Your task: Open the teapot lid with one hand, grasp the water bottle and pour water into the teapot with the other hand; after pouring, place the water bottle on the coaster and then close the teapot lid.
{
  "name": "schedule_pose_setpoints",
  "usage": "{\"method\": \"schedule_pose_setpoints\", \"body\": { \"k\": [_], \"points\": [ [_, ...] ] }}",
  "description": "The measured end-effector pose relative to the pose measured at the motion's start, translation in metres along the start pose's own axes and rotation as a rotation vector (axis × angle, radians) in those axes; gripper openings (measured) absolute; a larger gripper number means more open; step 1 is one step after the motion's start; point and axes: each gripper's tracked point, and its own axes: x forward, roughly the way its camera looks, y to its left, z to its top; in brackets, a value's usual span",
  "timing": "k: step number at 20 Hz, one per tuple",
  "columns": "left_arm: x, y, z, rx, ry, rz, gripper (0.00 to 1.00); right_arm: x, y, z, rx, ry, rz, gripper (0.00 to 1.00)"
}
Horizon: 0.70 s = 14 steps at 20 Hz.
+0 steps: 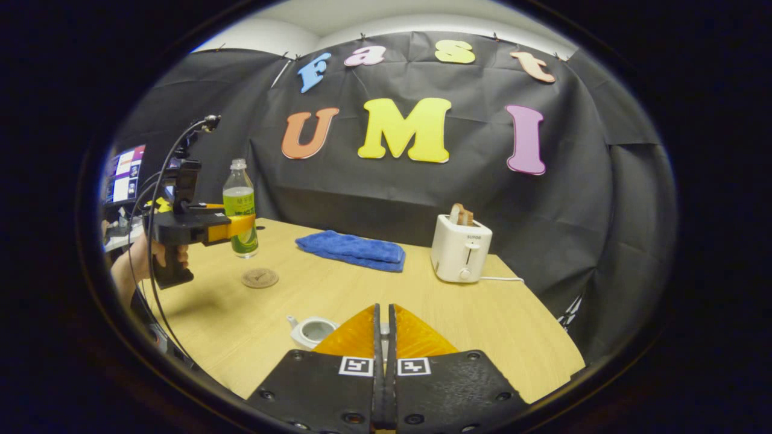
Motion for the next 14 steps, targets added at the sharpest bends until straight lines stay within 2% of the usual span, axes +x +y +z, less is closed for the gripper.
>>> {"method": "schedule_pose_setpoints", "body": {
  "k": [4,7,8,14],
  "points": [
    [0.01,0.0,-0.013,-0.045,0.007,-0.011,0.72,0.0,-0.006,-0.004,0.006,0.007,-0.012,0.0],
    [0.019,-0.003,-0.031,-0.048,0.037,-0.018,0.7,0.003,-0.008,-0.009,0.012,0.02,-0.014,0.0],
    [0.02,-0.002,-0.037,-0.05,0.051,-0.019,0.72,0.004,-0.008,-0.011,0.014,0.023,-0.014,0.0],
    [0.026,-0.003,-0.048,-0.031,0.075,-0.02,0.72,0.009,-0.008,-0.016,0.016,0.037,-0.009,0.0]
  ]
}}
